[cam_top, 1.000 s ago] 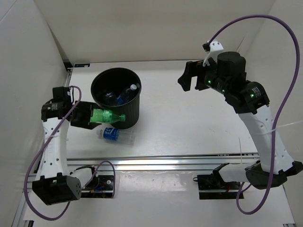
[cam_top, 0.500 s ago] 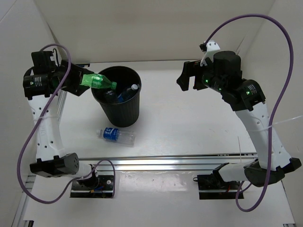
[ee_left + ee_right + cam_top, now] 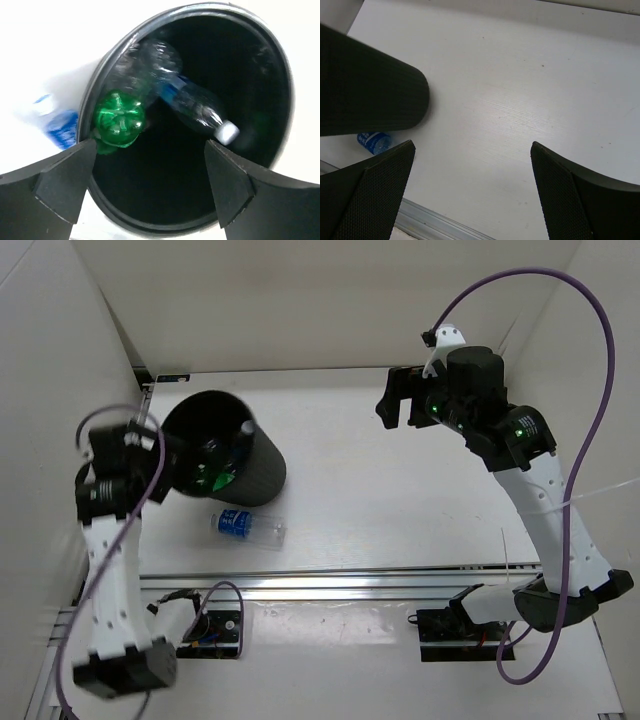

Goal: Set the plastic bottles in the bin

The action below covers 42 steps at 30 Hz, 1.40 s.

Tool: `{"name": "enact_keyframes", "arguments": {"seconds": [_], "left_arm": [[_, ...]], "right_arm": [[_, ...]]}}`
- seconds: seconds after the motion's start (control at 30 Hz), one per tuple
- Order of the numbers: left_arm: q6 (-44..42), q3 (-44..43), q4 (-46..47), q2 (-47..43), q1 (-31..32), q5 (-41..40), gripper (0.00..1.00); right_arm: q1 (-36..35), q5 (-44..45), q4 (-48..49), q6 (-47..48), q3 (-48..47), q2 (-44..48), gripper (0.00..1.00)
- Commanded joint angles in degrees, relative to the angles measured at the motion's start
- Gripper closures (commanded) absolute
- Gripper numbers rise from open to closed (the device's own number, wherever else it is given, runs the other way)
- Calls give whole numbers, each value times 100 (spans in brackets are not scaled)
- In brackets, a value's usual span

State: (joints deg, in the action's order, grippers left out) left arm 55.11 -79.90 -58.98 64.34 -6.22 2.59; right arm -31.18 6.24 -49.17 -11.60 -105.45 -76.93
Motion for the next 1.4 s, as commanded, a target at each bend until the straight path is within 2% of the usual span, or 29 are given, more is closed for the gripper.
{"name": "enact_keyframes", "arguments": {"seconds": [0.0, 0.03, 0.13, 0.17, 0.2, 0.4, 0.6, 1.1, 1.27, 1.37], "left_arm": [[394, 1508, 615, -1229, -895, 343, 0], [543, 2295, 677, -1370, -1038, 1139, 0], [1115, 3468, 756, -1757, -1459, 2023, 0], [1116, 3542, 852, -1810, -1600, 2131, 0], [898, 3543, 853, -1811, -1811, 2193, 0], [150, 2560, 800, -942, -1742, 2061, 0], [-106, 1891, 800, -379, -1742, 1851, 0], [-44, 1846, 1099, -167, -1637, 1745, 0], [306, 1978, 1642, -106, -1584, 1692, 0], [421, 1917, 1925, -44, -1330, 1491, 0]], "right_arm": [[15, 44, 206, 17, -90, 11, 0], [15, 44, 206, 17, -90, 11, 0], [15, 44, 206, 17, -90, -41, 0], [15, 44, 206, 17, -90, -42, 0], [15, -26, 206, 17, -38, -42, 0], [15, 26, 206, 17, -37, -42, 0], [15, 79, 259, 17, 16, -42, 0], [15, 132, 259, 70, 68, 11, 0], [15, 132, 259, 70, 121, 11, 0], [15, -78, 259, 70, 121, 11, 0]]}}
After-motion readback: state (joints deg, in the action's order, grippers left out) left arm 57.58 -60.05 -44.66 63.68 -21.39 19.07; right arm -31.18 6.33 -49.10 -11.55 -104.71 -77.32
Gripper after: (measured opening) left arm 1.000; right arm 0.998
